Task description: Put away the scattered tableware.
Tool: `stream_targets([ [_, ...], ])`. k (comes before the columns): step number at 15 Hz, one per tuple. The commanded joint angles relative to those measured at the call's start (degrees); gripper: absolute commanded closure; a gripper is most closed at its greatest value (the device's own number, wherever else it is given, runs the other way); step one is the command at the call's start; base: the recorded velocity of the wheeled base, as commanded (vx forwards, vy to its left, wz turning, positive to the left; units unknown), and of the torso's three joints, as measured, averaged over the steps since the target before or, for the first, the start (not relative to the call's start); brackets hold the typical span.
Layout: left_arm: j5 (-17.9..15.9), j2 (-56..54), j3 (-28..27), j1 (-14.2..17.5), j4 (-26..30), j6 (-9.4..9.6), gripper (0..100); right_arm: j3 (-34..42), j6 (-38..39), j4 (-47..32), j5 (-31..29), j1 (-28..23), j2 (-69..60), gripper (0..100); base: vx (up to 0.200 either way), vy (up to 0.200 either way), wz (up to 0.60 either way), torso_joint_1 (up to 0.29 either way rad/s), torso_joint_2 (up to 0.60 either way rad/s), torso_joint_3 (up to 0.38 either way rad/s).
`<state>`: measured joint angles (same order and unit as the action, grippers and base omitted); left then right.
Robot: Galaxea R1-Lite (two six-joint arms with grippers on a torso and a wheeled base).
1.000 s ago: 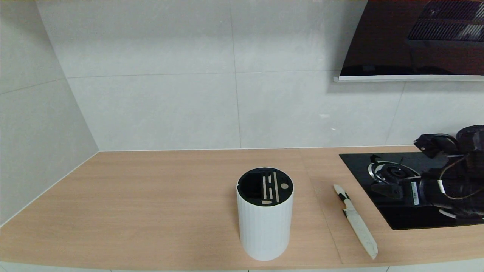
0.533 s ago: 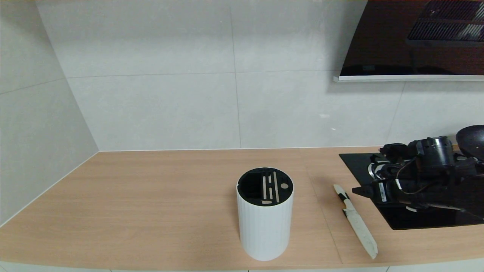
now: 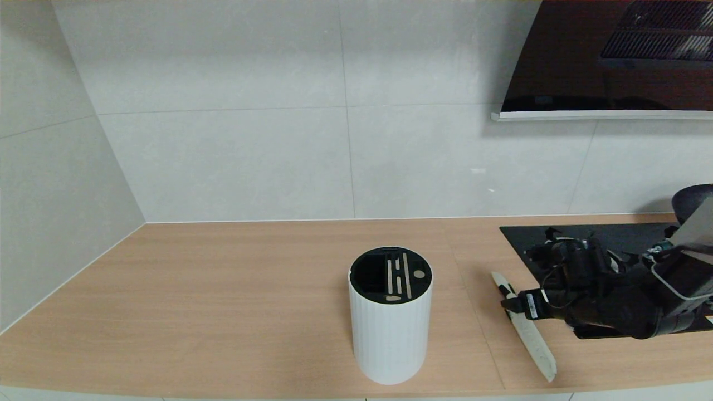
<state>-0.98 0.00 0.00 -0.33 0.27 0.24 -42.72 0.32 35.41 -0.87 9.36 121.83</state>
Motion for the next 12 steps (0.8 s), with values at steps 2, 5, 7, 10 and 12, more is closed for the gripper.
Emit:
stream_targets([
  [2,0.0,0.0,0.0,0.0,0.0,0.02,0,-0.2,0.2,1.8,0.0,0.5,4.8,0,0.0,0.0,0.0,0.0,0.0,0.0],
  [5,0.0,0.0,0.0,0.0,0.0,0.02,0,-0.1,0.2,6.6,-1.2,0.5,7.6,0,0.0,0.0,0.0,0.0,0.0,0.0],
  [7,0.0,0.0,0.0,0.1,0.0,0.02,0,-0.2,0.2,6.7,-1.4,0.5,7.9,0,0.0,0.0,0.0,0.0,0.0,0.0],
  [10,0.0,0.0,0.0,0.1,0.0,0.02,0,-0.7,0.4,6.9,-1.4,0.5,9.1,0,0.0,0.0,0.0,0.0,0.0,0.0],
  [12,0.0,0.0,0.0,0.0,0.0,0.02,0,-1.2,0.6,6.8,-1.4,0.0,9.8,0,0.0,0.0,0.0,0.0,0.0,0.0],
])
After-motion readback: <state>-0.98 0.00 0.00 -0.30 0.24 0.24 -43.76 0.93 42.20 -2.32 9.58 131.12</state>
